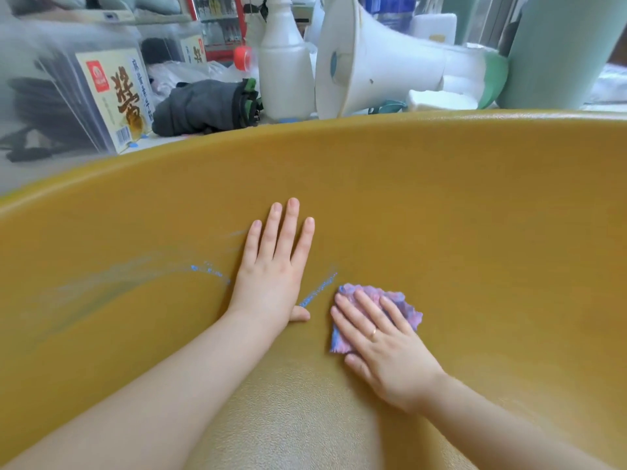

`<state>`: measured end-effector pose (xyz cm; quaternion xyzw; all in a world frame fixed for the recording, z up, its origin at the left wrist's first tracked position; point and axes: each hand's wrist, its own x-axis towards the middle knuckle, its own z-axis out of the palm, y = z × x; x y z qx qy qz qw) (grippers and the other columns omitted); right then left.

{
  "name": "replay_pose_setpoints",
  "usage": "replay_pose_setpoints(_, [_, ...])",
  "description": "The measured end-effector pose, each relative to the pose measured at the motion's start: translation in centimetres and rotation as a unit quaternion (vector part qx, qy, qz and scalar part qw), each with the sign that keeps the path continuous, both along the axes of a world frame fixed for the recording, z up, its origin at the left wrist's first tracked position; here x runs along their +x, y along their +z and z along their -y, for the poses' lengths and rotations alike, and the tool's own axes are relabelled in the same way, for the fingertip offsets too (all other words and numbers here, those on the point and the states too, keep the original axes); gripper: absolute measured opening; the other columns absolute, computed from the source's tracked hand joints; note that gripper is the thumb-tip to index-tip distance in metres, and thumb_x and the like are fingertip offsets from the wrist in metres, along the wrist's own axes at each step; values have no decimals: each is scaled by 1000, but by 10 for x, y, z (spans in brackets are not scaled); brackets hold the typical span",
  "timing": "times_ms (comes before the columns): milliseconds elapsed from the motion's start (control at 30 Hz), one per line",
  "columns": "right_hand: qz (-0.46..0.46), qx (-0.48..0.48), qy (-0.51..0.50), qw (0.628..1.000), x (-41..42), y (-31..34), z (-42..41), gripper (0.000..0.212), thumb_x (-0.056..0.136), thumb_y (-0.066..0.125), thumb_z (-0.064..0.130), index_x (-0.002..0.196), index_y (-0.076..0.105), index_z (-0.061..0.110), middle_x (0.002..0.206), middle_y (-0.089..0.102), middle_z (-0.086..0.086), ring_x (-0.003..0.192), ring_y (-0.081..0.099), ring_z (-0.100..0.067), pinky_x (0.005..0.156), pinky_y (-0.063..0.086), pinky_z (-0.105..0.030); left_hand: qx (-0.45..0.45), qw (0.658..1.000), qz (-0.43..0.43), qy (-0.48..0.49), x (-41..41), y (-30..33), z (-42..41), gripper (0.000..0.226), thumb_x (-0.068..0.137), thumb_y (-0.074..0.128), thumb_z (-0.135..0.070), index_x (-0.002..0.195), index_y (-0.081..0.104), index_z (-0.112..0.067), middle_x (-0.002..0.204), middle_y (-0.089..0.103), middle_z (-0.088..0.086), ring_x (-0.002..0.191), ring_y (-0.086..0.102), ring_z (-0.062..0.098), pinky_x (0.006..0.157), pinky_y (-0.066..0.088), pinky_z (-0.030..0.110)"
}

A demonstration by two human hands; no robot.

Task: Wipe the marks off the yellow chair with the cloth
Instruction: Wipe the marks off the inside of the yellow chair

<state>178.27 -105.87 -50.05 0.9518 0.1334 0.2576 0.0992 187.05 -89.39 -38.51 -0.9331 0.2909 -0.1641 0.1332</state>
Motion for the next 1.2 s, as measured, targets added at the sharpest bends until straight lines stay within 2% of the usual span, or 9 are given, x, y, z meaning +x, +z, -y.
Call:
replay_pose_setpoints(167, [-26, -12, -1, 1000, 0, -6, 3, 55, 97, 8, 48, 147, 10, 24, 156, 5, 9, 143, -8, -13, 113, 7, -36, 35, 998, -33, -49, 0, 20, -20, 135, 59, 57, -77, 140, -28, -9, 131, -46, 5, 141, -24, 25, 115, -11, 36])
replay_pose_setpoints(267, [-12, -6, 7, 1000, 13, 10, 6, 53, 98, 9, 46, 146, 13, 24, 152, 24, 10, 143, -1, -11, 113, 10, -34, 91, 993, -31, -66, 0, 32, -35, 136, 59, 60, -73, 141, -26, -6, 129, -48, 7, 137, -31, 20, 111, -17, 34])
replay_pose_setpoints(333, [45, 2, -4, 999, 35, 33, 3, 51, 99, 13, 44, 145, 22, 25, 146, 37, 8, 140, 16, -13, 112, 12, -33, 130, 990, -16, -57, -3, 31, -51, 138, 61, 64, -68, 135, -33, -4, 125, -52, 10, 131, -35, 19, 105, -22, 34])
replay_pose_setpoints(467, [189, 54, -69, 978, 92, 107, 1, 50, 95, 34, 41, 140, 35, 18, 144, 42, 1, 134, 35, -20, 110, 23, -36, 126, 989, 70, -27, -7, 30, -70, 152, 47, 65, -76, 130, -38, 1, 140, -35, 15, 135, -21, 24, 109, -16, 42])
replay_pose_setpoints(633, [220, 107, -74, 967, 109, 117, -10, 58, 93, 38, 37, 142, 26, 10, 149, 33, -8, 138, 19, -27, 113, 4, -37, 128, 992, 12, 15, 2, 28, -62, 142, 59, 61, -72, 120, -46, 0, 118, -58, 18, 119, -44, 26, 104, -26, 42])
replay_pose_setpoints(767, [134, 133, -60, 980, 85, 76, -30, 60, 90, 35, 38, 143, 23, 12, 150, 22, -2, 138, 13, -25, 113, 0, -37, 124, 992, 8, 17, 6, 26, -63, 142, 58, 62, -72, 121, -43, -1, 118, -58, 17, 137, -31, 28, 103, -22, 38])
replay_pose_setpoints(967, [-62, 53, 27, 996, 2, -9, -56, 56, 96, 12, 46, 144, 25, 19, 154, 20, 2, 140, 15, -22, 111, 11, -39, 119, 993, 0, 13, 4, 31, -63, 142, 56, 63, -71, 123, -41, -2, 129, -49, 14, 140, -25, 28, 111, -17, 39])
replay_pose_setpoints(1100, [-96, 24, 78, 992, -23, -23, -52, 55, 98, 13, 47, 147, 16, 21, 155, 8, 3, 141, 12, -19, 111, 12, -36, 120, 993, -5, 16, 1, 33, -61, 142, 56, 64, -70, 123, -41, -3, 129, -48, 15, 140, -26, 28, 114, -14, 41])
replay_pose_setpoints(1200, [-88, 23, 79, 993, -13, -13, -47, 52, 99, 13, 44, 147, 15, 23, 154, 16, 6, 140, 15, -16, 112, 11, -33, 118, 993, -6, 16, 0, 33, -61, 141, 57, 65, -69, 123, -41, -3, 129, -48, 14, 140, -26, 27, 114, -14, 41])
